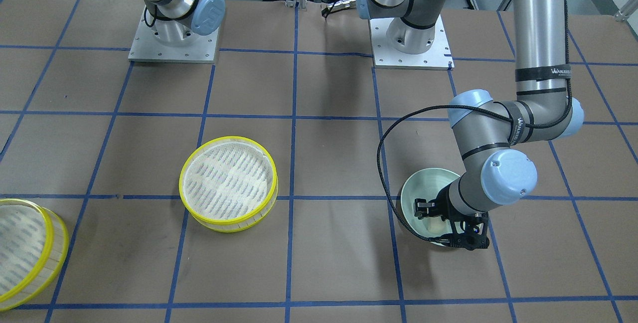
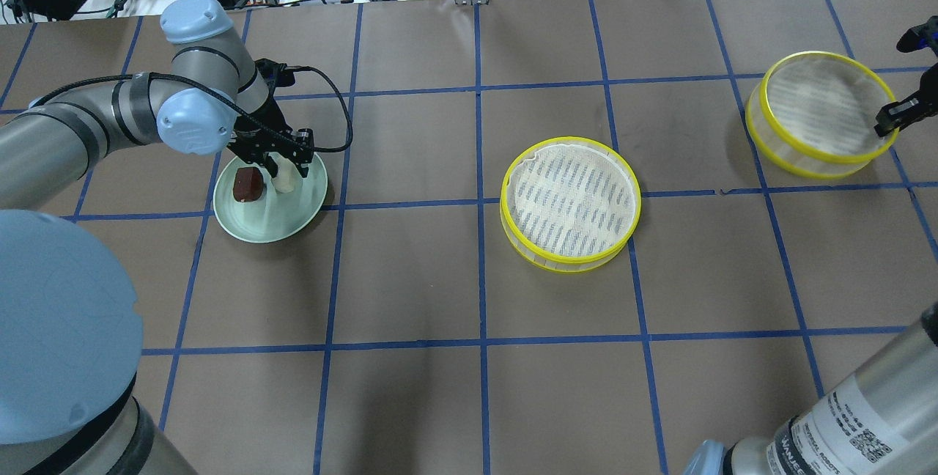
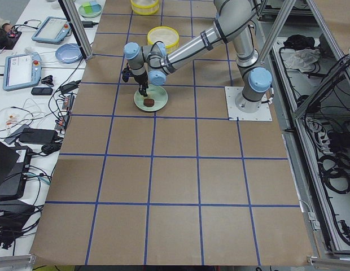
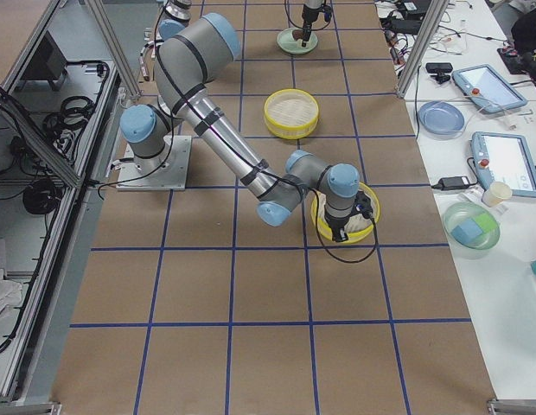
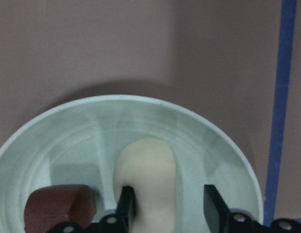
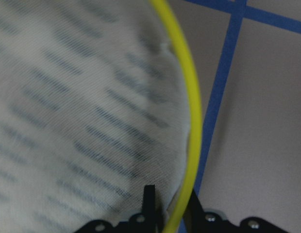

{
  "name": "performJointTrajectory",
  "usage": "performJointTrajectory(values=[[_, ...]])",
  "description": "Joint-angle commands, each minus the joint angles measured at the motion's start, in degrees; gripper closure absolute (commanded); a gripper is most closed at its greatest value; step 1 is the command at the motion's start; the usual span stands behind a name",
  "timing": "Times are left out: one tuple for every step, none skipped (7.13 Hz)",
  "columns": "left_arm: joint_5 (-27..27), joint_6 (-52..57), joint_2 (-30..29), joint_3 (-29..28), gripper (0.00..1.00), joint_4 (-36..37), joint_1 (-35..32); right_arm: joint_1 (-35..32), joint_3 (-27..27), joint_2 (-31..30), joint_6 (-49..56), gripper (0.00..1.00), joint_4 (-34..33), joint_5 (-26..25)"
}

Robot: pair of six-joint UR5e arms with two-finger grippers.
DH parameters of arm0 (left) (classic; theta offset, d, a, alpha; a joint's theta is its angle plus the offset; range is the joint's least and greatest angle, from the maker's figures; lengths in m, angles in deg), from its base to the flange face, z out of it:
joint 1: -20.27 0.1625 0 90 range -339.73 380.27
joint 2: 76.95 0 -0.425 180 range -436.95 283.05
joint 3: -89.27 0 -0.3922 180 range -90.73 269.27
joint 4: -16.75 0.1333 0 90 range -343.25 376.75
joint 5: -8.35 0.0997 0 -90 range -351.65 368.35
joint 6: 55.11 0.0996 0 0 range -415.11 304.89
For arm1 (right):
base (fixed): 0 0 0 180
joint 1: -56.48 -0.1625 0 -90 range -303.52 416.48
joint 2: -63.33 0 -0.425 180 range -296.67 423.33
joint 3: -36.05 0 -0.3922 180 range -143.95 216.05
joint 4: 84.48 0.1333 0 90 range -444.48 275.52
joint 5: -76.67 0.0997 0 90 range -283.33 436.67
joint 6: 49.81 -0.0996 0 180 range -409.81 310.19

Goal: Stack buns with steamer

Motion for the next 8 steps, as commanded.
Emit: performJointTrajectory(values=[[-0.23,1.11,1.26,-0.02,0.96,0.02,-0.01,0.29,0.42,-0.40,-0.08,1.00,1.11,-0.02],[0.29,1.46,1.62,-0.02,1.00,-0.15,0.07,0.29,0.94,-0.92,-0.08,1.00,1.56,0.07],[0.38,1.55,1.89,-0.02,1.00,-0.24,-0.01,0.29,1.56,-3.36,-0.43,1.00,5.04,0.07],[0.47,1.46,3.02,-0.81,1.00,-0.85,-0.36,0.29,2.17,-6.26,-1.13,1.00,8.82,0.07],[0.29,-0.02,5.21,-0.99,1.00,-2.77,-1.24,0.29,3.40,-8.38,-1.92,1.00,12.94,0.07],[-0.14,-4.03,7.58,-2.21,1.00,-6.62,-3.25,0.21,3.67,-9.79,-2.36,1.00,16.73,0.51],[0.20,-10.86,9.61,-3.35,1.00,-8.14,-6.92,0.21,3.59,-10.15,-2.10,1.00,17.29,0.86],[-0.15,-18.41,11.02,-4.15,1.00,-9.98,-11.39,-0.23,3.06,-12.42,-1.93,1.00,17.47,0.17]])
